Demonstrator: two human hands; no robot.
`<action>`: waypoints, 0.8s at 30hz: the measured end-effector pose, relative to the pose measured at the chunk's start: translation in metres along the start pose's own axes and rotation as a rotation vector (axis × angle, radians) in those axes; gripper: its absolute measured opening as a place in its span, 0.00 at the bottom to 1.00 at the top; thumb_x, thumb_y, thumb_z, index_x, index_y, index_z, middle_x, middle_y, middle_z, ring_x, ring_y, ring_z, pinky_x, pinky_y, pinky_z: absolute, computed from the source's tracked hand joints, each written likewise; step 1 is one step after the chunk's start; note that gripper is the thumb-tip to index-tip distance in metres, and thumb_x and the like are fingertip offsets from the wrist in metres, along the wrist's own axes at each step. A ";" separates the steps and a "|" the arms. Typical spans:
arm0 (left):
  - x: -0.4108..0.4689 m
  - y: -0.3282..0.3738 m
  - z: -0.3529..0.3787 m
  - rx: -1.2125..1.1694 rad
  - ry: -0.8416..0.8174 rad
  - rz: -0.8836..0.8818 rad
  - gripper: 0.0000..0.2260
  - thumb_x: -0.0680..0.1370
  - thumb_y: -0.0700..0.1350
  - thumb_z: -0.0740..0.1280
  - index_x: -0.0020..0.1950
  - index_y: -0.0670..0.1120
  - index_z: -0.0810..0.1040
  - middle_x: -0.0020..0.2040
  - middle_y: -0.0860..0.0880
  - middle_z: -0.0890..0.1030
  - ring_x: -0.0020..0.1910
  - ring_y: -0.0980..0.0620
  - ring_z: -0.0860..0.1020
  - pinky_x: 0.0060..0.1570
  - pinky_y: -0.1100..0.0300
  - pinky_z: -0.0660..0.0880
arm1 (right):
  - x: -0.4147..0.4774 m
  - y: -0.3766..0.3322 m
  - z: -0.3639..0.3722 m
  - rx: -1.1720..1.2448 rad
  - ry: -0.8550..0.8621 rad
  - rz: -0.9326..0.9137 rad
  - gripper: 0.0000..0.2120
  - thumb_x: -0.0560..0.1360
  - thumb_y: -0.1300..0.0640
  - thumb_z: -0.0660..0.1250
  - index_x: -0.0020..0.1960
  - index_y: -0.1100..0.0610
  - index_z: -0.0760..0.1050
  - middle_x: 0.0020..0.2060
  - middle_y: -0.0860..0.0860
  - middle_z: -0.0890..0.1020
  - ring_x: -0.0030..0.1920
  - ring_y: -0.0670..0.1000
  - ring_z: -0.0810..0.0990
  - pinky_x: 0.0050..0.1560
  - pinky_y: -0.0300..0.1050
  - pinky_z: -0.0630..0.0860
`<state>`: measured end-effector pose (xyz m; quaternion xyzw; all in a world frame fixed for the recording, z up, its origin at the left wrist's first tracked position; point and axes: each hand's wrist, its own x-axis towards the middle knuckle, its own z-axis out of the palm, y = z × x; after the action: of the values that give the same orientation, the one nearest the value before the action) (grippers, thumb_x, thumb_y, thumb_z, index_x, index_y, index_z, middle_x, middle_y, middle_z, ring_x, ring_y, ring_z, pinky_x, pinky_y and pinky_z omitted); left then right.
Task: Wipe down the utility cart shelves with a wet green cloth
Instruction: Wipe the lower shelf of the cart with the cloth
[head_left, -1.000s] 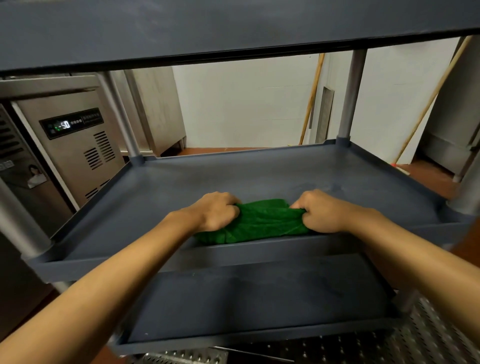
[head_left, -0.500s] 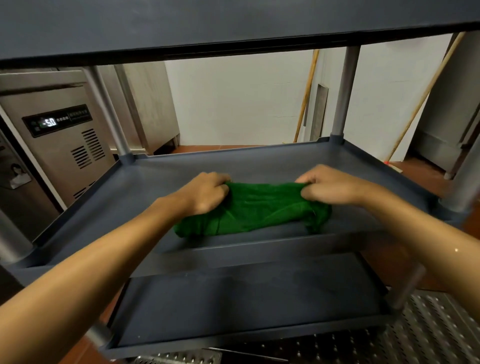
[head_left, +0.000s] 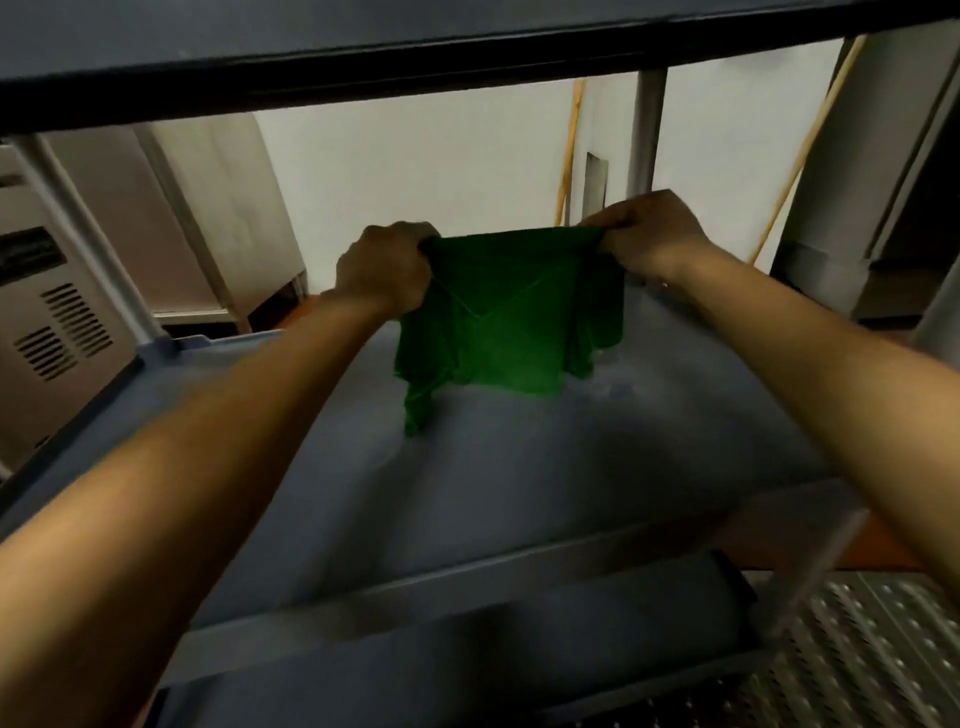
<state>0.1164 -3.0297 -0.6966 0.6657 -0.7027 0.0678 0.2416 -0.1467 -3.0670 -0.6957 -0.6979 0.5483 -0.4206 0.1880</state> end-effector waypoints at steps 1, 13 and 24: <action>0.012 0.004 0.000 0.006 0.010 0.015 0.16 0.81 0.44 0.58 0.66 0.53 0.77 0.63 0.43 0.79 0.58 0.36 0.78 0.58 0.46 0.77 | 0.009 0.003 -0.004 -0.028 0.046 -0.040 0.15 0.76 0.64 0.64 0.56 0.52 0.84 0.56 0.51 0.84 0.57 0.50 0.81 0.61 0.38 0.75; 0.044 0.065 0.081 0.055 -0.205 0.166 0.11 0.80 0.42 0.60 0.55 0.44 0.82 0.50 0.46 0.79 0.51 0.46 0.77 0.43 0.60 0.65 | 0.008 0.089 -0.022 -0.406 -0.025 -0.097 0.15 0.77 0.62 0.62 0.59 0.52 0.81 0.58 0.53 0.83 0.58 0.54 0.79 0.64 0.39 0.70; 0.010 0.084 0.135 0.208 -0.505 0.337 0.08 0.80 0.45 0.61 0.56 0.48 0.76 0.47 0.49 0.77 0.45 0.48 0.76 0.49 0.53 0.75 | -0.032 0.146 0.019 -0.508 -0.338 -0.060 0.24 0.78 0.63 0.59 0.72 0.50 0.70 0.64 0.54 0.74 0.64 0.56 0.72 0.65 0.50 0.69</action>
<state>0.0011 -3.0865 -0.7914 0.5568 -0.8302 0.0110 -0.0243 -0.2220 -3.0893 -0.8242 -0.7985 0.5761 -0.1534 0.0839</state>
